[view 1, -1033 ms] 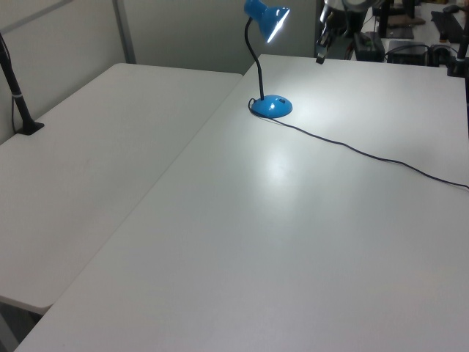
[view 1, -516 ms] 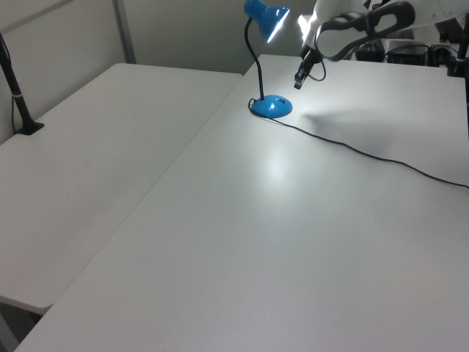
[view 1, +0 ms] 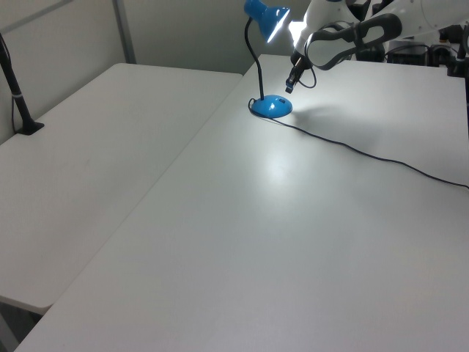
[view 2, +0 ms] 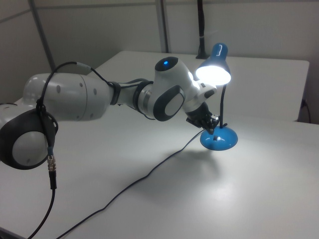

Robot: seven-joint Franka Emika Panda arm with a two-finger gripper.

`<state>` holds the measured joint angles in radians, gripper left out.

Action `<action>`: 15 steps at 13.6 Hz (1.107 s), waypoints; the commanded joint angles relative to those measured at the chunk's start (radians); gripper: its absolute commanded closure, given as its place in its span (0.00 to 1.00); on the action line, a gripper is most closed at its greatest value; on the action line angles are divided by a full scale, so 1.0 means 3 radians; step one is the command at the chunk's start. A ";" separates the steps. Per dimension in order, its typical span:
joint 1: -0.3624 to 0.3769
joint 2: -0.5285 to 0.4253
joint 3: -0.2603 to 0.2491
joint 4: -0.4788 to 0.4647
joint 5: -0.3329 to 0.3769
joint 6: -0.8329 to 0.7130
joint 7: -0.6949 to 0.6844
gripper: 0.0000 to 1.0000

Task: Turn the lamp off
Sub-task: 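Lower the gripper fingertips onto the switch on the lamp base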

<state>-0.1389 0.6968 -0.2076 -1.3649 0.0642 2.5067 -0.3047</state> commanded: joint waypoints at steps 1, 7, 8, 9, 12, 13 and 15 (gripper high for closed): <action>-0.0033 0.0147 0.0043 0.0111 0.0047 0.0122 -0.0078 1.00; -0.0038 0.0275 0.0053 0.0112 0.0042 0.0311 -0.0083 1.00; -0.0038 0.0280 0.0063 0.0111 0.0037 0.0337 -0.0084 1.00; -0.0038 0.0300 0.0068 0.0111 0.0037 0.0342 -0.0084 1.00; -0.0038 0.0310 0.0068 0.0111 0.0026 0.0342 -0.0089 1.00; -0.0043 0.0316 0.0068 0.0111 0.0026 0.0342 -0.0094 1.00; -0.0053 0.0321 0.0068 0.0106 0.0026 0.0342 -0.0134 1.00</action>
<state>-0.1409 0.7731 -0.2015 -1.3487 0.0639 2.5879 -0.3062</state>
